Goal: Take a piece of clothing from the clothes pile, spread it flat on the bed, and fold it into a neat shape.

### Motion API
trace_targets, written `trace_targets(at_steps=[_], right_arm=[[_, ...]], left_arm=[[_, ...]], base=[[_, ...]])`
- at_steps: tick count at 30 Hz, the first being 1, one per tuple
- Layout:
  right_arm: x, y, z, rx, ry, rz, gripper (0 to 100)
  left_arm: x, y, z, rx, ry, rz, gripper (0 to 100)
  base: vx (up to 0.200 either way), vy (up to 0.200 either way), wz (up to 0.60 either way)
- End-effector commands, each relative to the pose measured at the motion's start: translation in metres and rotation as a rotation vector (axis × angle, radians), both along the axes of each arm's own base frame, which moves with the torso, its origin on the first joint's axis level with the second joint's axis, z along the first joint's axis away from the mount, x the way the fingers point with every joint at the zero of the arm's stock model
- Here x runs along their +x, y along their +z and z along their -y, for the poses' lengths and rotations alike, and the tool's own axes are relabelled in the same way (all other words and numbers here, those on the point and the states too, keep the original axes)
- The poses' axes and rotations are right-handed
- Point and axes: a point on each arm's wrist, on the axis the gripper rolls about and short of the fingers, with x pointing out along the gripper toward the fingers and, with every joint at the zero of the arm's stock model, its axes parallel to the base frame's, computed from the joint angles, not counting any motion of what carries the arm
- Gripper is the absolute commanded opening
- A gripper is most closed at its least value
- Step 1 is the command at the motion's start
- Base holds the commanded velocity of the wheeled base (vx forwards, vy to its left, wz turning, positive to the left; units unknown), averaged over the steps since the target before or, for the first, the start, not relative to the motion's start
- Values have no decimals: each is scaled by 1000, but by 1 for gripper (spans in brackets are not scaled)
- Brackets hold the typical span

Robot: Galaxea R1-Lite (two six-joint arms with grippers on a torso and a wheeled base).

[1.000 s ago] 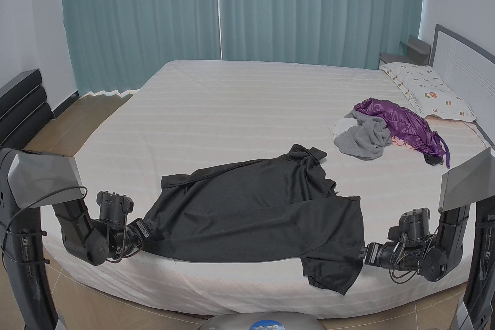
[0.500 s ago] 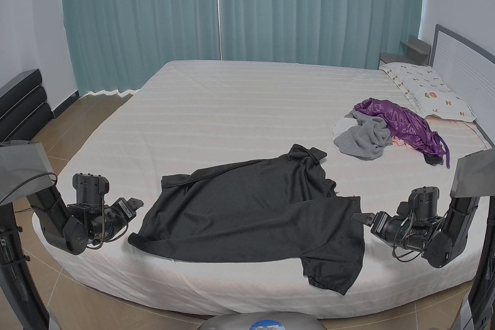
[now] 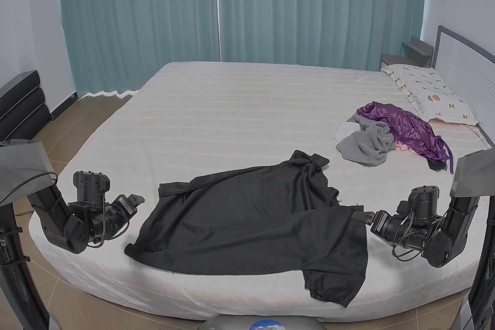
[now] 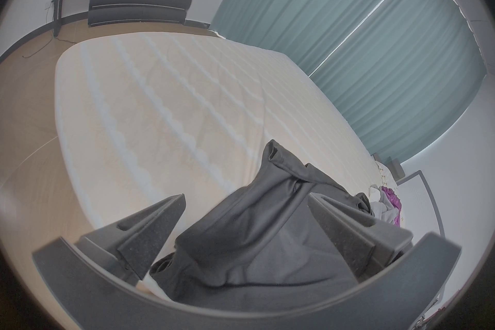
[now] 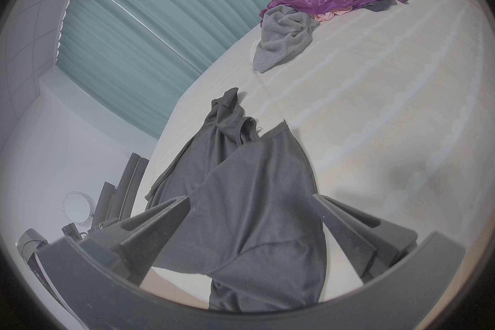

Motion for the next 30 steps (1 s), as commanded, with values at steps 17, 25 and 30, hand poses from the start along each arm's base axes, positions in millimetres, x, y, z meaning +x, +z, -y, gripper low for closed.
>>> trace_targets(at_steps=[17, 25, 30], right_arm=[[0, -8, -1, -3, 3, -27, 100], [3, -11, -1, 7, -5, -33, 100], [3, -10, -1, 20, -15, -33, 100]], left_arm=[[3, -3, 1, -64, -3, -5, 100], [3, -4, 1, -66, -6, -6, 100], [3, -4, 2, -68, -8, -8, 100]], base=[[0, 47, 0], [0, 50, 0], [0, 0, 0]])
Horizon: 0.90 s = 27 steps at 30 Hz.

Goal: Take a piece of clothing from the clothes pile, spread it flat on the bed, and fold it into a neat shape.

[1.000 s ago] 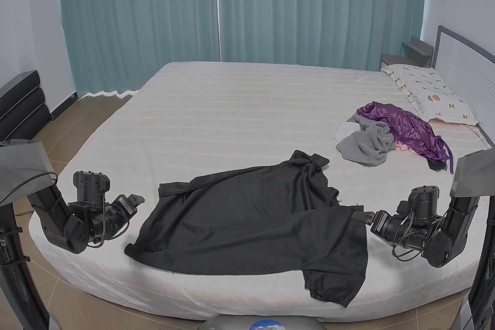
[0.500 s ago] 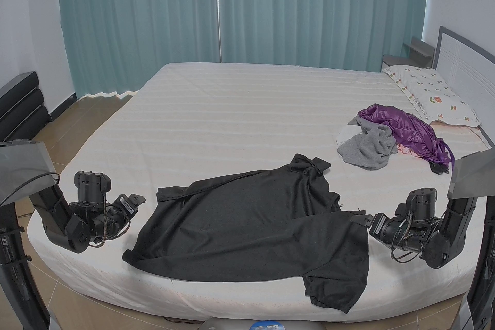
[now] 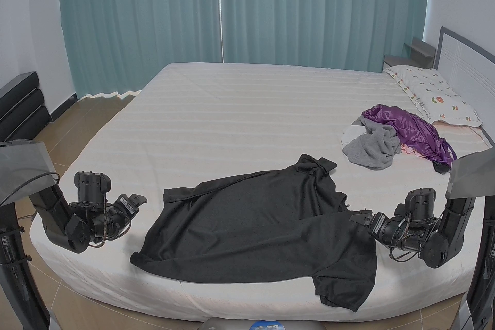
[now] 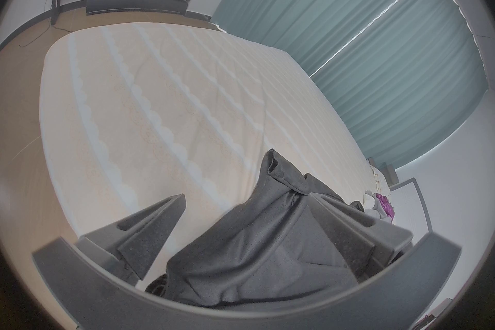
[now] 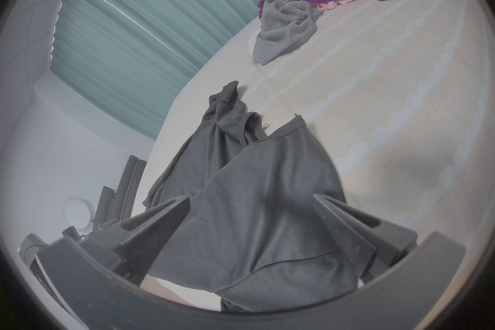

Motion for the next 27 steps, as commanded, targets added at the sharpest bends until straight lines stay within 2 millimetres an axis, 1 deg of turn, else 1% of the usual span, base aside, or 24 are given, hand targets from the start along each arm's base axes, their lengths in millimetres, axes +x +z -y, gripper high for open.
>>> trace_targets(at_steps=[1, 5, 8, 10, 12, 15, 17, 20, 24, 27], right_arm=[[1, 0, 0, 1, 0, 0, 100], [4, 1, -1, 22, -14, 6, 100], [11, 3, -3, 94, -59, 4, 100], [13, 3, -3, 116, -72, 0, 100], [14, 3, -4, 139, -79, -5, 100], [18, 6, -3, 185, -91, -2, 100], [22, 8, -2, 204, -108, 4, 100], [23, 7, 1, 207, -120, 4, 100], [23, 7, 1, 208, -121, 5, 100], [23, 8, 1, 209, -119, 8, 100]], left_arm=[[0, -1, 2, 0, -6, -4, 100], [0, -1, 8, 0, -24, -1, 100], [10, 1, 25, -1, -74, 25, 100], [20, 0, 30, 2, -90, 40, 100], [35, -7, 39, 10, -112, 47, 100], [56, -16, 46, 18, -126, 21, 100], [74, -25, 54, 21, -139, -3, 100], [99, -31, 59, 29, -135, 0, 100], [114, -31, 62, 41, -141, -21, 100], [116, -31, 62, 58, -152, -25, 100]], base=[[0, 0, 0], [0, 0, 0], [0, 0, 0], [0, 0, 0], [0, 0, 0], [0, 0, 0], [0, 0, 0], [0, 0, 0], [0, 0, 0], [0, 0, 0]])
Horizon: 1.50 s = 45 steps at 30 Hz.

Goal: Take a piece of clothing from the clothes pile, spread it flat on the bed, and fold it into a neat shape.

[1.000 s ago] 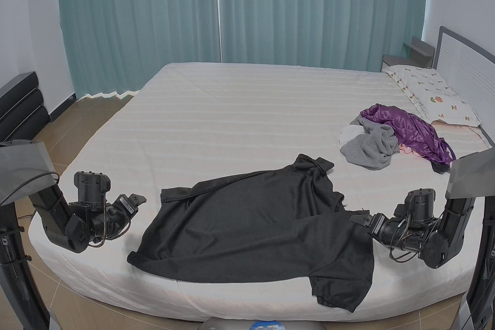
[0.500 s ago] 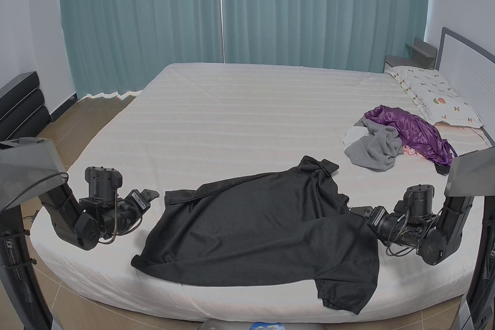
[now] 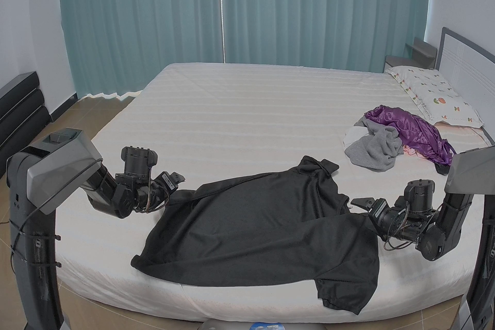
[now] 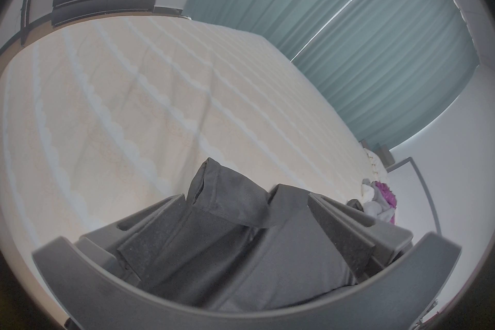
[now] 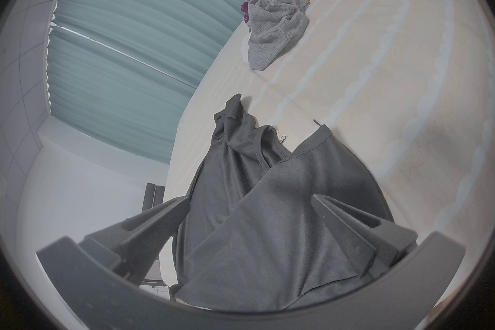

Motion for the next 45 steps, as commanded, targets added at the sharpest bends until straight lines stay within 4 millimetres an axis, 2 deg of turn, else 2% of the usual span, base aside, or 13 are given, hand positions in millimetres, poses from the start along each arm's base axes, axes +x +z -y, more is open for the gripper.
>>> trace_targets(at_steps=[1, 11, 12, 18, 24, 30, 33, 34, 37, 38, 40, 41, 45], right_arm=[[3, 2, 1, 12, -7, 9, 100], [2, 1, 1, 11, -7, 5, 100], [2, 0, 1, 11, -6, 3, 100], [2, 0, 1, 11, -6, 3, 100], [2, -1, 1, 11, -6, 0, 100], [8, 1, 0, 14, -5, 27, 100], [20, 7, -5, 14, 0, 71, 100], [29, 8, -9, 18, 9, 96, 100], [48, 3, -17, 14, 21, 124, 100], [48, 3, -17, 14, 21, 124, 100], [72, 3, -22, -7, 34, 125, 100], [76, 3, -22, -11, 38, 122, 100], [111, -11, -30, -43, 41, 80, 100]], left_arm=[[16, -25, 7, 39, -30, -40, 100], [16, -32, 7, 83, -30, -47, 100], [16, -32, 9, 84, -34, -47, 0], [21, -34, 7, 97, -35, -36, 0], [43, -21, -6, 108, 35, 43, 0], [59, -14, -7, 97, 49, 103, 0], [70, -11, -7, 92, 56, 139, 0], [76, -8, -8, 98, 72, 164, 0], [88, -4, -10, 112, 114, 211, 0], [88, -4, -10, 112, 114, 211, 0], [99, 3, -16, 132, 161, 258, 0], [101, 5, -17, 132, 162, 262, 0], [109, 18, -25, 141, 179, 281, 0]], base=[[0, 0, 0], [0, 0, 0], [0, 0, 0], [0, 0, 0], [0, 0, 0], [0, 0, 0], [0, 0, 0], [0, 0, 0], [0, 0, 0], [0, 0, 0], [0, 0, 0], [0, 0, 0], [0, 0, 0]])
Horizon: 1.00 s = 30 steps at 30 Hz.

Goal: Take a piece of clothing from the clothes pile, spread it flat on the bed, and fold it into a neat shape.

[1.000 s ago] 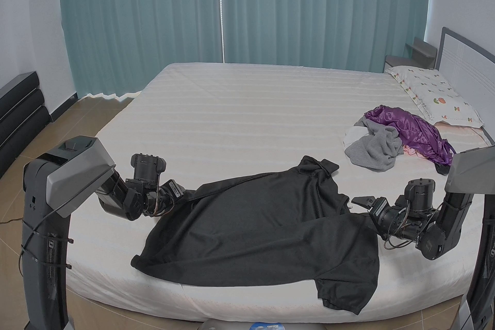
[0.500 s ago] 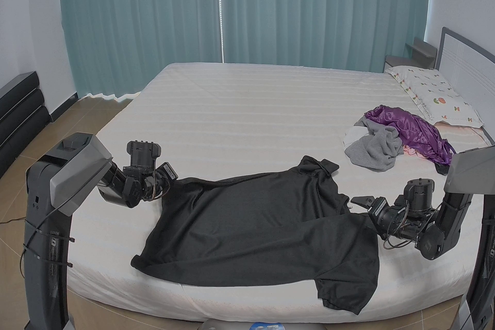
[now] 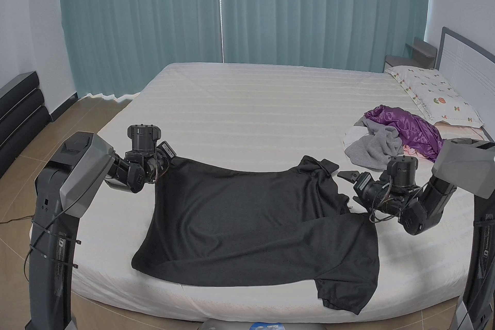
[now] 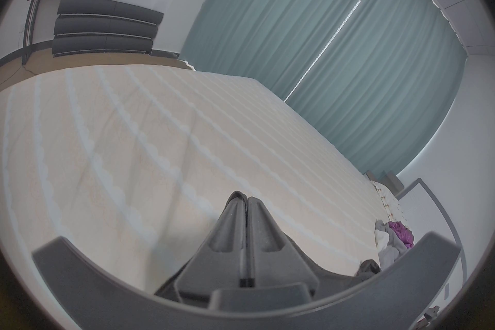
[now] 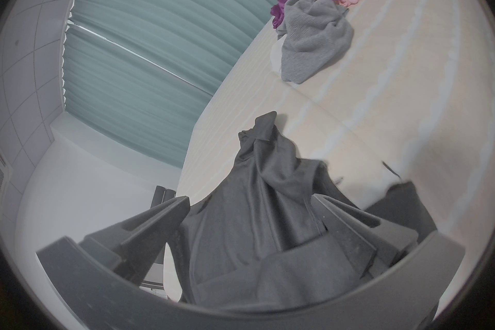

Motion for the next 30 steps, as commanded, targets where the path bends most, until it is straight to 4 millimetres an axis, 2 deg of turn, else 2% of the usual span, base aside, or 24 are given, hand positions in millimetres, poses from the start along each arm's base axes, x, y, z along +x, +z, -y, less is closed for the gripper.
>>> trace_targets(at_steps=[1, 4, 9, 17, 23, 30], right_arm=[[43, -22, -11, -44, 11, -33, 100], [72, -35, -20, -114, -25, -23, 100], [79, -42, -28, -129, -30, -34, 100], [103, -55, -39, -212, -6, 7, 100], [117, -63, -38, -240, 0, 34, 100], [131, -62, -40, -236, -5, 62, 100]], left_arm=[[17, 12, -13, 14, 46, 50, 0], [26, 30, -30, 14, 86, 112, 0], [29, 36, -35, 13, 95, 134, 0], [37, 23, -42, 13, 109, 138, 0], [37, 17, -43, 17, 116, 129, 0], [37, 15, -42, 16, 114, 120, 0]], base=[[0, 0, 0], [0, 0, 0], [0, 0, 0], [0, 0, 0], [0, 0, 0], [0, 0, 0]])
